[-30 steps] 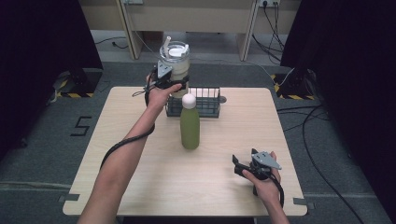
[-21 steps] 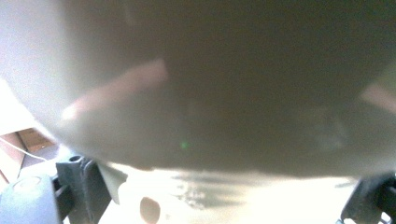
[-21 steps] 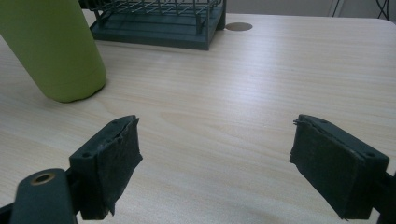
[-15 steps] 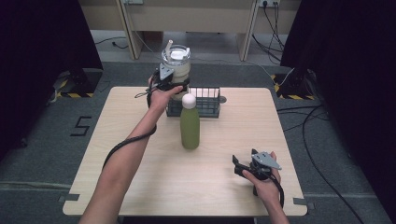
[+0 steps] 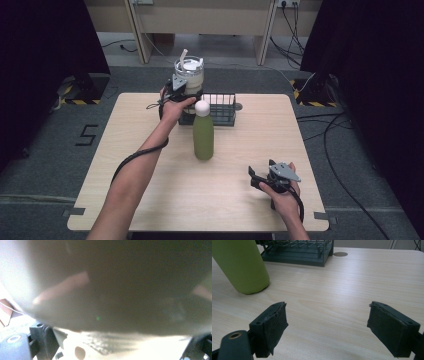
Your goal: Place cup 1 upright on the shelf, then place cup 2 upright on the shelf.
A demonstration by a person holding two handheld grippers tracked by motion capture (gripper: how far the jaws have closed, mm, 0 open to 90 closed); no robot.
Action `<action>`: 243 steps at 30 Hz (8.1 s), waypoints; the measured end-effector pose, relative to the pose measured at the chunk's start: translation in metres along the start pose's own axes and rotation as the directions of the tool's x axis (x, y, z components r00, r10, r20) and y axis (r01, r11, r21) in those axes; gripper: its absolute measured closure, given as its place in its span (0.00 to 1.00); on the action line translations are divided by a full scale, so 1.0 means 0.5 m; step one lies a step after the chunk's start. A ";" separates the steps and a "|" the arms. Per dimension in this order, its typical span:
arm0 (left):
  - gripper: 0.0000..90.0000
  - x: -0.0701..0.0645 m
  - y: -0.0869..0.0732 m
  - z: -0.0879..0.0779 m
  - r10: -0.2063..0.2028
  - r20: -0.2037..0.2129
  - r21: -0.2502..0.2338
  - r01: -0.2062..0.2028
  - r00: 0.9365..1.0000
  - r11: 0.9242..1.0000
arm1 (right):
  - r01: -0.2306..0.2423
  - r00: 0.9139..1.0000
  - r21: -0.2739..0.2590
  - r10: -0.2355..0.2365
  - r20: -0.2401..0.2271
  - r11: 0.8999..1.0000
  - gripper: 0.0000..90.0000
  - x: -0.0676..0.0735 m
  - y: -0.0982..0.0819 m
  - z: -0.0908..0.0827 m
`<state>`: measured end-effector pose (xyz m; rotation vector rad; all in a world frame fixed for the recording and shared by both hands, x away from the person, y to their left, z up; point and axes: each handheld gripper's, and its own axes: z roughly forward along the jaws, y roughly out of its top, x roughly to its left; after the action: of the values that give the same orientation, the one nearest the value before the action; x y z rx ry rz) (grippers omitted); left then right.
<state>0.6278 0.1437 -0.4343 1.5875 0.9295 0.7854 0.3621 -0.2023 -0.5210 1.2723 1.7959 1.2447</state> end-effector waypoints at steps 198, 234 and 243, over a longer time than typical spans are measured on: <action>0.12 0.021 -0.169 -0.431 0.033 -0.033 -0.061 -0.035 0.999 0.998 | 0.187 0.955 -0.149 -0.215 -0.204 0.971 0.15 0.266 0.194 0.238; 0.15 0.020 -0.172 -0.433 0.022 -0.032 -0.062 -0.024 0.999 0.998 | 0.171 0.965 -0.159 -0.198 -0.173 0.972 0.23 0.247 0.232 0.217; 0.15 0.024 -0.172 -0.435 0.017 -0.040 -0.064 -0.020 0.999 0.998 | 0.162 0.971 -0.169 -0.188 -0.149 0.972 0.23 0.230 0.243 0.207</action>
<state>0.4314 0.2643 -0.4751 1.5316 0.9102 0.8541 0.4542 -0.0472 -0.4429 0.9264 1.8397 1.3917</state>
